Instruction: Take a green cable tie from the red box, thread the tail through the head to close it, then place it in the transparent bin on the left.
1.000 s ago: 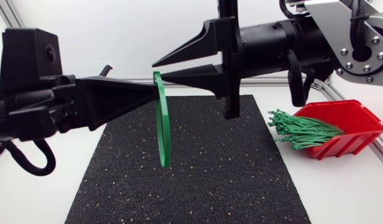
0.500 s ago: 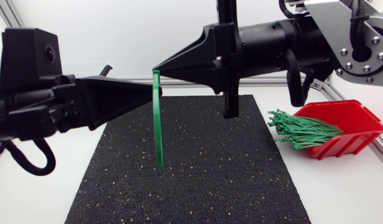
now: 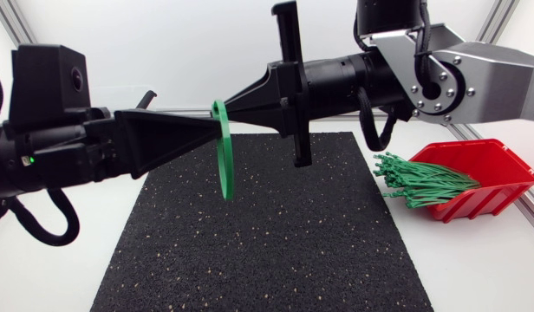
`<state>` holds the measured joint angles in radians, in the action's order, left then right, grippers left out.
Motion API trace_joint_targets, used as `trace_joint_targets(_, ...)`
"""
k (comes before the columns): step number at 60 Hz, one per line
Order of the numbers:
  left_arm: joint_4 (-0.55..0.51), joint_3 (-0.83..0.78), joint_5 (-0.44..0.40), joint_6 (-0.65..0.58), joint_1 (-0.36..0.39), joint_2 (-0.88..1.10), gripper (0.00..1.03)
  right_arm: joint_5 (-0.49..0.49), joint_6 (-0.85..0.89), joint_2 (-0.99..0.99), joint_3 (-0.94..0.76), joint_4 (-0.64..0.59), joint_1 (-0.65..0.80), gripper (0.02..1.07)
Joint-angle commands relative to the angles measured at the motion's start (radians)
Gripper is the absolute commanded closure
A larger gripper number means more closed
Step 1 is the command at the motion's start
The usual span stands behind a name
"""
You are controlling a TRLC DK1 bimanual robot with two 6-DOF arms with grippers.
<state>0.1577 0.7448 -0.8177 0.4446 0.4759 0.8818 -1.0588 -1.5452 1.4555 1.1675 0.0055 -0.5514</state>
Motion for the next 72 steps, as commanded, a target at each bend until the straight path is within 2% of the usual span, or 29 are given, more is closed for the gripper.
trace_joint_targets(1, 0.031, -0.001, -0.047, 0.002, 0.01, -0.003, 1.0, 0.036, -0.032, -0.007, -0.017, 0.016, 0.005, 1.01)
trace_joint_targets(8, 0.034, 0.002, -0.038, 0.0, 0.009, 0.009, 1.0, 0.033, -0.029, -0.083, -0.02, 0.005, -0.019, 1.0)
trace_joint_targets(11, 0.032, 0.002, -0.037, -0.001, 0.006, 0.013, 1.0, 0.029, -0.027, -0.107, -0.023, 0.004, -0.027, 0.8)
trace_joint_targets(13, 0.031, 0.002, -0.034, -0.003, 0.006, 0.013, 1.0, 0.028, -0.026, -0.113, -0.028, 0.005, -0.027, 0.71)
trace_joint_targets(18, 0.023, 0.005, -0.029, -0.004, 0.003, 0.013, 1.0, 0.026, -0.007, -0.107, -0.049, 0.004, -0.021, 0.65)
trace_joint_targets(26, -0.032, 0.027, -0.017, -0.027, -0.005, 0.009, 1.0, 0.029, 0.053, -0.076, -0.086, 0.004, 0.024, 0.33)
trace_joint_targets(35, -0.124, 0.059, 0.011, -0.075, -0.005, 0.011, 1.0, 0.051, 0.183, 0.003, -0.083, -0.03, 0.094, 0.14)
trace_joint_targets(40, -0.155, 0.076, 0.026, -0.086, 0.003, 0.013, 1.0, 0.066, 0.3, 0.098, -0.045, -0.09, 0.139, 0.12)
trace_joint_targets(48, -0.224, 0.107, 0.049, -0.118, 0.029, 0.02, 1.0, 0.198, 0.531, 0.221, 0.032, -0.2, 0.202, 0.12)
trace_joint_targets(57, -0.314, 0.133, 0.121, -0.188, 0.067, 0.032, 1.0, 0.447, 0.769, 0.272, 0.04, -0.214, 0.225, 0.12)
trace_joint_targets(60, -0.343, 0.14, 0.147, -0.207, 0.069, 0.034, 1.0, 0.496, 0.821, 0.282, 0.046, -0.226, 0.234, 0.12)
trace_joint_targets(64, -0.412, 0.159, 0.176, -0.254, 0.067, 0.039, 1.0, 0.623, 0.939, 0.281, 0.047, -0.253, 0.235, 0.06)
trace_joint_targets(72, -0.538, 0.199, 0.315, -0.353, 0.055, 0.045, 1.0, 0.832, 1.116, 0.224, 0.049, -0.294, 0.235, 0.06)
